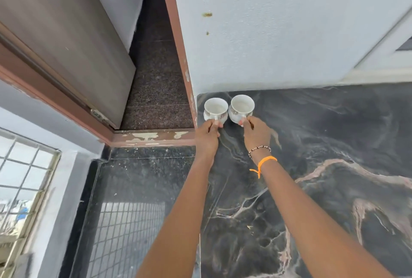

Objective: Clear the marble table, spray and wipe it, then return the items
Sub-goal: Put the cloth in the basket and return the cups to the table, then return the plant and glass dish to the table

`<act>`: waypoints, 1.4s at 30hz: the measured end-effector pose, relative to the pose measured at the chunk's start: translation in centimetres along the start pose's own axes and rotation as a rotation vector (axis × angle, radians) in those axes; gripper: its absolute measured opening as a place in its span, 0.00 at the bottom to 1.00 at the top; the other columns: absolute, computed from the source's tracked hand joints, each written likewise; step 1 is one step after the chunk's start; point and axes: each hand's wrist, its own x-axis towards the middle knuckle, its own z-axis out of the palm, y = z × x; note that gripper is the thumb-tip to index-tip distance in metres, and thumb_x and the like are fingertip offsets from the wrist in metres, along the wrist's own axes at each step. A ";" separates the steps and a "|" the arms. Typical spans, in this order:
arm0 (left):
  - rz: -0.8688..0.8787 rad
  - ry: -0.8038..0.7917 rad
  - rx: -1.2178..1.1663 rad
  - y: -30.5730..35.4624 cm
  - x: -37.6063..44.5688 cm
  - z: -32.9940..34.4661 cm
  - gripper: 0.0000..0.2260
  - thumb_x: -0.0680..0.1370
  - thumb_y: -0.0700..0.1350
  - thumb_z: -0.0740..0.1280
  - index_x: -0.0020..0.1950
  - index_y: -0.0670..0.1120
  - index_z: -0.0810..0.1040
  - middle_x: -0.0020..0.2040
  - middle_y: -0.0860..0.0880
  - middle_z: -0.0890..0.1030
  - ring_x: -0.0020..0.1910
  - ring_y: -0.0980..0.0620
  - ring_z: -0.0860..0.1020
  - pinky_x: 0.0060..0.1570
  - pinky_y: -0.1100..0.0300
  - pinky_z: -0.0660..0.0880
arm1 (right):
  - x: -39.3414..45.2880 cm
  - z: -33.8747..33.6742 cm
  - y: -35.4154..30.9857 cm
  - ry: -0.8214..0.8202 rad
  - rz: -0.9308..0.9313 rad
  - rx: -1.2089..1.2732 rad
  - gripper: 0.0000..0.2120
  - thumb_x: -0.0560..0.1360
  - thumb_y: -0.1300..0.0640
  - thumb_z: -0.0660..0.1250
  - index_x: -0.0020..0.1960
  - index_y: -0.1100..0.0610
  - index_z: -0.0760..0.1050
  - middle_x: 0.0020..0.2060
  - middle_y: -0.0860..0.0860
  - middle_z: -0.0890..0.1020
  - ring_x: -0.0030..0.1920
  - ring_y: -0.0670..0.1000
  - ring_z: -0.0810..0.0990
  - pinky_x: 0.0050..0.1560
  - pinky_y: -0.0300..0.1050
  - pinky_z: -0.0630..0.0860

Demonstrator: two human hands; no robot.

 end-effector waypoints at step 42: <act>-0.111 -0.204 -0.183 6.0 -24.1 21.9 0.09 0.79 0.39 0.60 0.40 0.47 0.76 0.32 0.50 0.69 0.32 0.56 0.68 0.36 0.65 0.67 | -12.3 -31.0 12.7 0.101 0.222 0.674 0.04 0.77 0.59 0.62 0.44 0.56 0.75 0.32 0.48 0.72 0.29 0.44 0.70 0.31 0.31 0.69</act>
